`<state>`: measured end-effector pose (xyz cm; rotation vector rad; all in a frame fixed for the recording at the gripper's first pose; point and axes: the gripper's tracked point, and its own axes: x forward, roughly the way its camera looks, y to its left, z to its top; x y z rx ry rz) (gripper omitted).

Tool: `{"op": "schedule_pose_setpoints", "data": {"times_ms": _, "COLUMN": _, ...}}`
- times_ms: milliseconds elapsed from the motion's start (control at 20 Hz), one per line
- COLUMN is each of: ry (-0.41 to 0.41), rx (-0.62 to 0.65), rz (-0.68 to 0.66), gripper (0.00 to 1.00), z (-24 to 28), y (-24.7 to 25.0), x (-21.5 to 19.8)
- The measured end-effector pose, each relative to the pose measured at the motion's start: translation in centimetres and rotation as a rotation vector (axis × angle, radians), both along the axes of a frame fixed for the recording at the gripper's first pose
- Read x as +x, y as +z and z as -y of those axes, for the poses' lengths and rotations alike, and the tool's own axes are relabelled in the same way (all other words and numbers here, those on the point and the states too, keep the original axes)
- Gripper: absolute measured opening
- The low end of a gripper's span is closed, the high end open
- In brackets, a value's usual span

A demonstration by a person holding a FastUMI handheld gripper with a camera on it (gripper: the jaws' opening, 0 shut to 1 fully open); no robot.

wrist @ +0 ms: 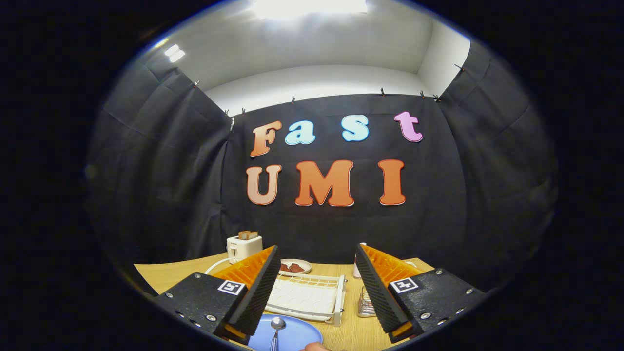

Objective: Take the plate from the dish rack, then take the spoon from the basket and place it into the plate.

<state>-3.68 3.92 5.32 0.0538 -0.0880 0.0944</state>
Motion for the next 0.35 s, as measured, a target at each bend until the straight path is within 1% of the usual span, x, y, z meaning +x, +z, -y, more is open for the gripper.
{"op": "schedule_pose_setpoints", "data": {"times_ms": 150, "ry": -0.028, "rx": 0.019, "rz": 0.014, "gripper": 0.93, "z": 0.2, "y": 0.0, "x": -0.5}}
{"op": "schedule_pose_setpoints", "data": {"times_ms": 250, "ry": -0.034, "rx": 0.007, "rz": 0.007, "gripper": 0.93, "z": 0.1, "y": -1.0, "x": -1.0}}
{"op": "schedule_pose_setpoints", "data": {"times_ms": 350, "ry": -0.061, "rx": -0.009, "rz": 0.002, "gripper": 0.93, "z": 0.4, "y": -1.7, "x": -1.2}}
